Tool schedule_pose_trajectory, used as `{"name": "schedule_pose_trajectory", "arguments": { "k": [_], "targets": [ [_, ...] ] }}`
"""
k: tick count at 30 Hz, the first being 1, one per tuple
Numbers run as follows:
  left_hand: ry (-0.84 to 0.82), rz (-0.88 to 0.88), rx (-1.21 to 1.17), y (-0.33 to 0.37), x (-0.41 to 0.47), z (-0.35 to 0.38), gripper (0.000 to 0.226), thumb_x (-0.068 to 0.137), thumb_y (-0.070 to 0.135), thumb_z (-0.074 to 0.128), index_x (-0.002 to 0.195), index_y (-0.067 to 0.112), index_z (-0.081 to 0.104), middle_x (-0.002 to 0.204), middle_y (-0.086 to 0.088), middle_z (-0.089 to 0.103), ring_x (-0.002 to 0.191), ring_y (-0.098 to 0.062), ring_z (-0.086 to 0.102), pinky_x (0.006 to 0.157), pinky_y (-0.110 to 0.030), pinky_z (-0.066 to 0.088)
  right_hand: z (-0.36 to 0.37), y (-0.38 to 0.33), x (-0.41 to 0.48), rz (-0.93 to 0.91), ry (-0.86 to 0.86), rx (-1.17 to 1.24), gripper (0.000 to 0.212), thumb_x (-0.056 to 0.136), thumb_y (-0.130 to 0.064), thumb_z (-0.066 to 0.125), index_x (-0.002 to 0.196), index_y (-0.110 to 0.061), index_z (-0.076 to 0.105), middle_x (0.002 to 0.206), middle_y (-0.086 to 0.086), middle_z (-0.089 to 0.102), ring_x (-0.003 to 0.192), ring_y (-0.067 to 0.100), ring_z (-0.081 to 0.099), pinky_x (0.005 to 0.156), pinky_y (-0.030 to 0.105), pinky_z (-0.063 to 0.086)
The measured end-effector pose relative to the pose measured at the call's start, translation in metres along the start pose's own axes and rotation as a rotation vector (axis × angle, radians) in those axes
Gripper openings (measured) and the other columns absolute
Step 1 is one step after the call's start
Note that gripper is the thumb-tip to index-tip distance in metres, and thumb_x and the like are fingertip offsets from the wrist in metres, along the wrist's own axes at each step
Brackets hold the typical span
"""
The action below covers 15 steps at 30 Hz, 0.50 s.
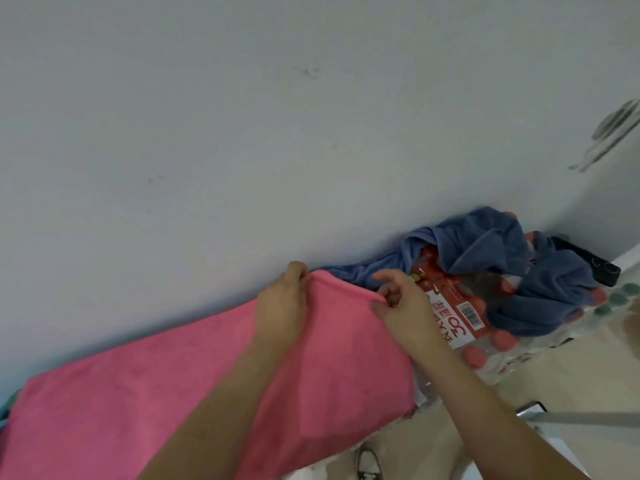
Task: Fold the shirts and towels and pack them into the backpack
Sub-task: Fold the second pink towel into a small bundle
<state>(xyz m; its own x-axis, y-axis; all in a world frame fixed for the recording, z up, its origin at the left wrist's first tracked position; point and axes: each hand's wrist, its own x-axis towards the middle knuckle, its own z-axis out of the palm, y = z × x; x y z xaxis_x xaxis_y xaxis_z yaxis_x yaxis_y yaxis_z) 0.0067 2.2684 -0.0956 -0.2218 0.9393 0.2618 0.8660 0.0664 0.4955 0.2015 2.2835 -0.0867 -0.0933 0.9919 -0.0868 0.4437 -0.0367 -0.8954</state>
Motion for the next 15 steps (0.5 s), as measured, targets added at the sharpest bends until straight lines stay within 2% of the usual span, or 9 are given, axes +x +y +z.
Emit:
{"name": "schedule_pose_trajectory", "arguments": {
  "k": [2, 3, 5, 8, 11, 13, 15],
  "targets": [
    [0.045, 0.063, 0.012, 0.001, 0.007, 0.001, 0.007, 0.090, 0.014, 0.047, 0.095, 0.017, 0.051, 0.089, -0.013, 0.063, 0.069, -0.037, 0.062, 0.057, -0.043, 0.049, 0.004, 0.000, 0.003, -0.108, 0.080, -0.061, 0.030, 0.081, -0.001, 0.063, 0.097, -0.025, 0.053, 0.074, -0.005, 0.056, 0.064, 0.003, 0.051, 0.060, 0.014, 0.042],
    [0.011, 0.060, 0.037, 0.001, 0.010, 0.002, 0.011, 0.088, 0.011, 0.048, 0.097, 0.019, 0.052, 0.096, -0.012, 0.061, 0.070, -0.037, 0.062, 0.058, -0.042, 0.049, 0.007, 0.000, 0.004, -0.136, 0.093, -0.102, 0.030, 0.082, -0.001, 0.062, 0.095, -0.025, 0.050, 0.077, -0.004, 0.056, 0.066, 0.004, 0.051, 0.060, 0.015, 0.042],
    [-0.088, 0.033, 0.081, -0.002, 0.011, 0.008, 0.021, 0.086, 0.006, 0.052, 0.103, 0.016, 0.059, 0.109, -0.010, 0.057, 0.078, -0.035, 0.063, 0.063, -0.041, 0.048, 0.012, 0.004, 0.007, -0.152, 0.061, -0.171, 0.032, 0.083, 0.000, 0.059, 0.095, -0.026, 0.046, 0.084, -0.003, 0.058, 0.071, 0.009, 0.054, 0.064, 0.025, 0.047],
    [-0.119, 0.125, 0.096, 0.001, 0.009, 0.016, 0.023, 0.085, 0.011, 0.055, 0.105, 0.014, 0.066, 0.107, -0.007, 0.062, 0.083, -0.031, 0.065, 0.066, -0.038, 0.050, 0.016, 0.010, 0.005, -0.175, -0.012, -0.205, 0.034, 0.084, 0.002, 0.056, 0.102, -0.026, 0.046, 0.093, -0.003, 0.063, 0.083, 0.016, 0.061, 0.073, 0.041, 0.054],
    [-0.145, 0.142, -0.053, 0.019, 0.022, 0.018, 0.026, 0.089, 0.011, 0.054, 0.112, 0.011, 0.067, 0.110, -0.008, 0.066, 0.097, -0.025, 0.063, 0.083, -0.023, 0.042, 0.015, 0.013, 0.002, -0.239, -0.045, -0.170, 0.043, 0.084, 0.002, 0.055, 0.110, -0.031, 0.047, 0.103, -0.005, 0.063, 0.098, 0.015, 0.061, 0.085, 0.041, 0.053],
    [-0.364, 0.098, -0.210, 0.028, 0.034, 0.017, 0.041, 0.086, 0.000, 0.053, 0.125, 0.011, 0.060, 0.121, -0.007, 0.064, 0.110, -0.020, 0.058, 0.091, -0.012, 0.032, 0.014, 0.012, 0.001, -0.283, -0.055, -0.164, 0.050, 0.084, 0.004, 0.055, 0.115, -0.034, 0.047, 0.108, -0.005, 0.061, 0.103, 0.015, 0.058, 0.089, 0.041, 0.051],
    [-0.630, 0.076, -0.306, 0.034, 0.042, 0.015, 0.055, 0.079, -0.007, 0.052, 0.128, 0.016, 0.057, 0.122, 0.000, 0.062, 0.112, -0.011, 0.056, 0.092, -0.007, 0.034, 0.014, 0.013, 0.001, -0.314, -0.067, -0.188, 0.056, 0.084, 0.003, 0.055, 0.117, -0.041, 0.045, 0.110, -0.004, 0.060, 0.104, 0.016, 0.055, 0.089, 0.040, 0.050]
  ]
}}
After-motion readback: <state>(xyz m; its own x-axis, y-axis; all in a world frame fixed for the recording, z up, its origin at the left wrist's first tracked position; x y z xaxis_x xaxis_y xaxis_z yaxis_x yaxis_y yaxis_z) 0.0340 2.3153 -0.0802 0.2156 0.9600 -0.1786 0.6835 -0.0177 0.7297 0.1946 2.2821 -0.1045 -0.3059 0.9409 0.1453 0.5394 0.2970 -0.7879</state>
